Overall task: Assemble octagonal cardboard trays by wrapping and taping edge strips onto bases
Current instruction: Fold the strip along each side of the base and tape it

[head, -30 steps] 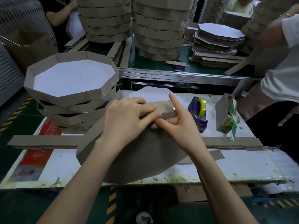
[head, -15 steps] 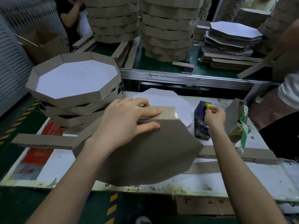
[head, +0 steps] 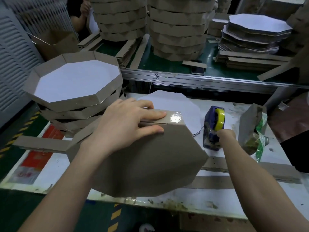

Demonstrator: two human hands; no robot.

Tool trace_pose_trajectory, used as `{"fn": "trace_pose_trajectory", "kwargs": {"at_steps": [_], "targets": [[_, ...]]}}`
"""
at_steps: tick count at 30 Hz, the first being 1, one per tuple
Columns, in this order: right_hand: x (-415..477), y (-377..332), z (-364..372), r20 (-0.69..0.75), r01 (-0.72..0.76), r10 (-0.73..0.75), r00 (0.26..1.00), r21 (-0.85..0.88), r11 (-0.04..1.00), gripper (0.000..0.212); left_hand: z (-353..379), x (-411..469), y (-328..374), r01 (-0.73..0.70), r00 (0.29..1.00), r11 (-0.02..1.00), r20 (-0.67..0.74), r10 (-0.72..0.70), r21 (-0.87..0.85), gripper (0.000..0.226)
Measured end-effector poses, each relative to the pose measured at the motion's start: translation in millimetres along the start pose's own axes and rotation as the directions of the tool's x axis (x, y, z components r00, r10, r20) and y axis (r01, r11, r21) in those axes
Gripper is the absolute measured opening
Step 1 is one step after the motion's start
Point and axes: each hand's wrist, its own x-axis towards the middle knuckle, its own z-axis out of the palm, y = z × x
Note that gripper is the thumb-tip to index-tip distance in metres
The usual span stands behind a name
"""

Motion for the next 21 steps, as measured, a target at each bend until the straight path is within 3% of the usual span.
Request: {"fn": "trace_pose_trajectory", "kwargs": {"at_steps": [4,8,13,17,21], "targets": [[-10,0,4,0.023,-0.086,0.083,0.996,0.385,0.919,0.007,4,3,0,0.001,0.999,1.0,-0.036,0.0,0.004,0.053],[-22,6,7,0.014,-0.124,0.148,0.989,0.634,0.764,0.009,5,4,1,0.011,0.998,1.0,-0.055,-0.011,-0.001,0.054],[-26,16,10,0.021,-0.161,0.194,0.981,0.649,0.743,0.018,3,3,0,0.043,0.998,0.999,-0.047,-0.043,-0.006,0.052],[-39,15,13,0.016,-0.145,0.207,0.978,0.768,0.624,0.014,3,0,-3,0.055,0.998,0.998,-0.042,-0.056,-0.012,0.049],[-40,62,20,-0.082,-0.003,0.088,0.993,0.712,0.702,0.028,3,-2,-4,0.05,0.998,0.999,-0.045,-0.051,-0.022,0.054]]}}
